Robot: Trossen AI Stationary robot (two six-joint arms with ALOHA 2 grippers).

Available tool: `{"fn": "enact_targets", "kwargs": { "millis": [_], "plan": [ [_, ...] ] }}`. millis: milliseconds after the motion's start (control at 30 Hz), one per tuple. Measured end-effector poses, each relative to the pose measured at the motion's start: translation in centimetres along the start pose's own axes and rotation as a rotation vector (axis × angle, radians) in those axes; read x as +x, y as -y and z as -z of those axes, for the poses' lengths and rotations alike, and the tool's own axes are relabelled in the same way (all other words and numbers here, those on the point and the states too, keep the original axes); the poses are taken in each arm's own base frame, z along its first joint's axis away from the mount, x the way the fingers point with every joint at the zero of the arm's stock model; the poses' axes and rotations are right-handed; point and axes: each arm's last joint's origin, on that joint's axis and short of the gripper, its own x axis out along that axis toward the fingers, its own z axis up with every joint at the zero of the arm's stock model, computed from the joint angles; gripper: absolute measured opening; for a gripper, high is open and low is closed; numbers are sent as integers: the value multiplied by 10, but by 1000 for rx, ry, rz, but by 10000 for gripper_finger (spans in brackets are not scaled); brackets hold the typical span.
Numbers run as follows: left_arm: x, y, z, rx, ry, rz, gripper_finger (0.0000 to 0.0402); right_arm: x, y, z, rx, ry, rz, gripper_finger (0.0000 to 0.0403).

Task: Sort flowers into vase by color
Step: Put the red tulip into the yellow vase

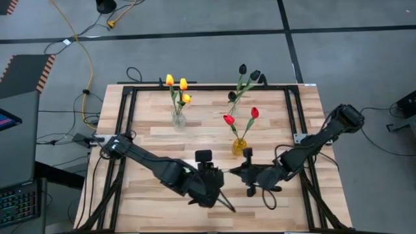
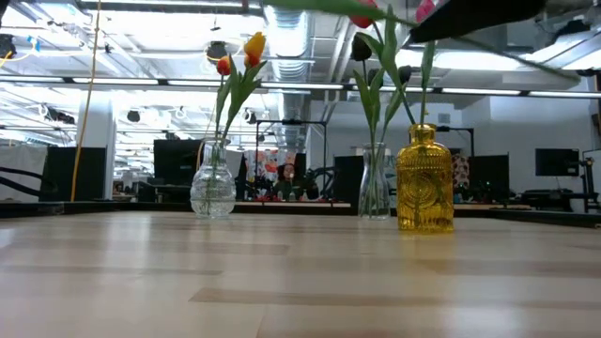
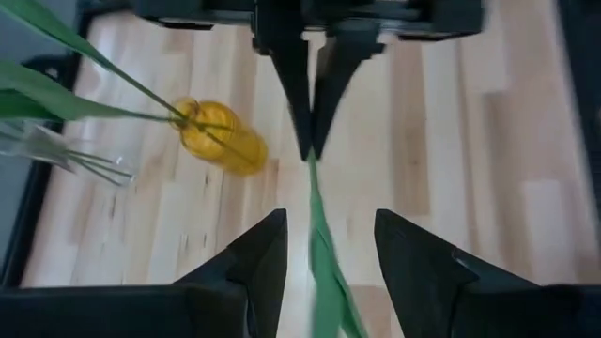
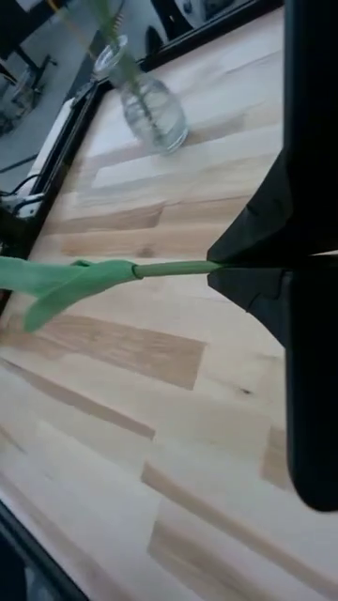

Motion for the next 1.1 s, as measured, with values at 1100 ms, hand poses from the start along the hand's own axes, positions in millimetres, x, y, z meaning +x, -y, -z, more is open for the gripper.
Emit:
{"fn": "enact_targets", "kwargs": {
  "millis": [1100],
  "plan": [
    [45,78,66,-422,514,-456,151,-38,21,55,318,536,147,28]
  ]
}}
